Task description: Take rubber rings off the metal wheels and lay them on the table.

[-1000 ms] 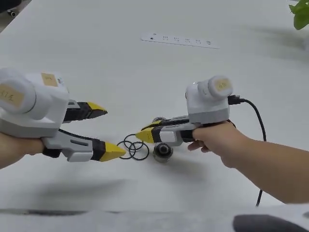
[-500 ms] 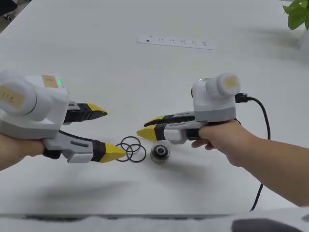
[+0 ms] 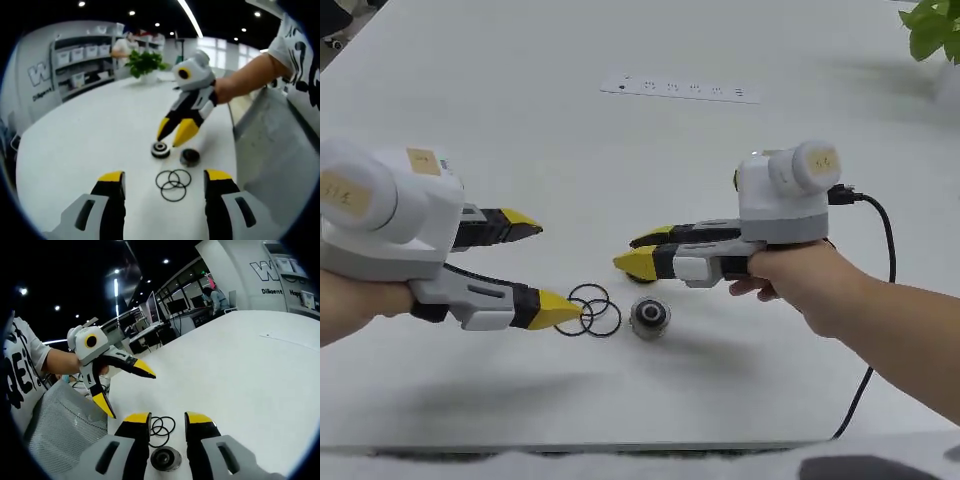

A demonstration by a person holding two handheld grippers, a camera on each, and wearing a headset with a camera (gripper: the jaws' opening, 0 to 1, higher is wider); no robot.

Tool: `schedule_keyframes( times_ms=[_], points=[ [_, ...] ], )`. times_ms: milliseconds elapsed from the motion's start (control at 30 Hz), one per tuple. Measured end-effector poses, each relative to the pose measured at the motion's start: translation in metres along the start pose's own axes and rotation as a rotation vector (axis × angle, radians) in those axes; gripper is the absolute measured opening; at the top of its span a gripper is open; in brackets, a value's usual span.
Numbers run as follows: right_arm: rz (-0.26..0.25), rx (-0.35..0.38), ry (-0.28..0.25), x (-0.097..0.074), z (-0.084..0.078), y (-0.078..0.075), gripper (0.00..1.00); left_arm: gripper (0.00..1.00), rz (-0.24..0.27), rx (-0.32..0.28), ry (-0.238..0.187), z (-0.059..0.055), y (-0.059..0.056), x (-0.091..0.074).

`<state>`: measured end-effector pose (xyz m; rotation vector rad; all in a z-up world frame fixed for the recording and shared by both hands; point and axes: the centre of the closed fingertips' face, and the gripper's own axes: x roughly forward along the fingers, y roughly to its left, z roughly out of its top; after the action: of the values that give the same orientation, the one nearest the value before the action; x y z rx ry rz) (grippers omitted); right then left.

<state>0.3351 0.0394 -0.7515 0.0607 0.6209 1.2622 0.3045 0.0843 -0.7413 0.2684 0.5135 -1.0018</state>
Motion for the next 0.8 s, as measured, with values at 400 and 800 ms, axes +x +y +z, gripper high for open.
schedule_keyframes(
  times_ms=[400, 800],
  points=[
    [-0.021, -0.025, -0.017, -0.010, 0.004, -0.003, 0.25, 0.65, 0.011, 0.005, -0.006, 0.007, 0.008, 0.004],
    [-0.067, -0.020, -0.035, -0.024, 0.004, -0.020, 0.25, 0.65, 0.017, 0.013, -0.007, 0.014, 0.017, 0.012]
  ],
)
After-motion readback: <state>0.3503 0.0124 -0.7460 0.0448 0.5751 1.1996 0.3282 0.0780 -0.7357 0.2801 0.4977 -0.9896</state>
